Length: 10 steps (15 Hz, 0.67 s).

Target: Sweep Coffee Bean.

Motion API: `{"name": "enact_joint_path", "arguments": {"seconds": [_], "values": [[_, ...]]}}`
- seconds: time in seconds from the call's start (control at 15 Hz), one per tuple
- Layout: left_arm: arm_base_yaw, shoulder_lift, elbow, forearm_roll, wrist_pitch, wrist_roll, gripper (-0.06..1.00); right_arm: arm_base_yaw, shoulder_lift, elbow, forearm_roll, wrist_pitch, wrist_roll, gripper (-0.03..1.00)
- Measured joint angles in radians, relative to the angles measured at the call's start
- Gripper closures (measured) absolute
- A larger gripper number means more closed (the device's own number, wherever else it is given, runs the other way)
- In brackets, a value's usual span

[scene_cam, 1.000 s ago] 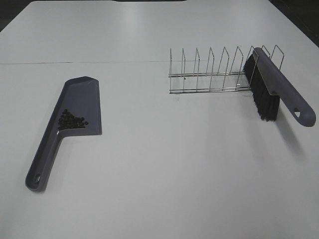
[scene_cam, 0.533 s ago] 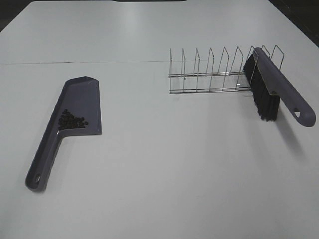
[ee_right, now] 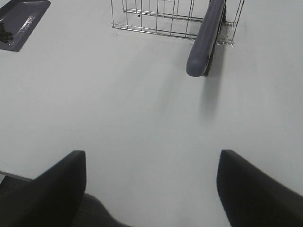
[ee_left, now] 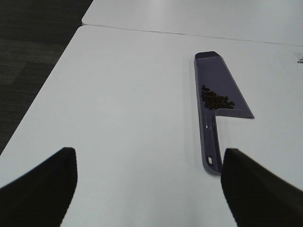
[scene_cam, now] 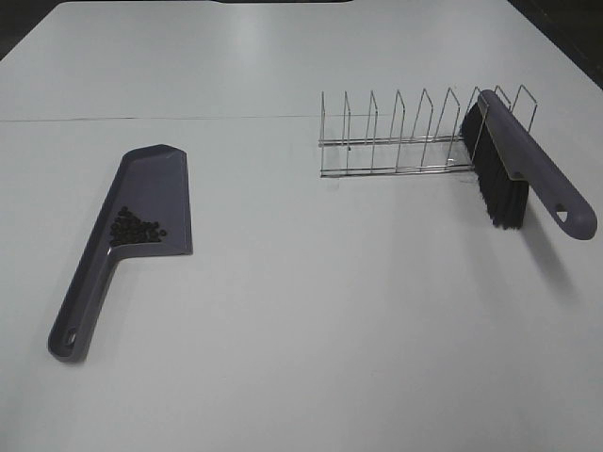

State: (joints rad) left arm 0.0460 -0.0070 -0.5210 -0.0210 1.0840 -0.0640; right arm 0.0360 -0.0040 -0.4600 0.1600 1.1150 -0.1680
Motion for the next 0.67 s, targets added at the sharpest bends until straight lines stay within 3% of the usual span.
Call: {"name": "enact_joint_path", "arguments": {"seconds": [0.67], "values": [[0.0,0.0,0.0,0.0,0.0,-0.001,0.18,0.0,0.0,0.0,0.0,0.0,0.0,0.3]]}}
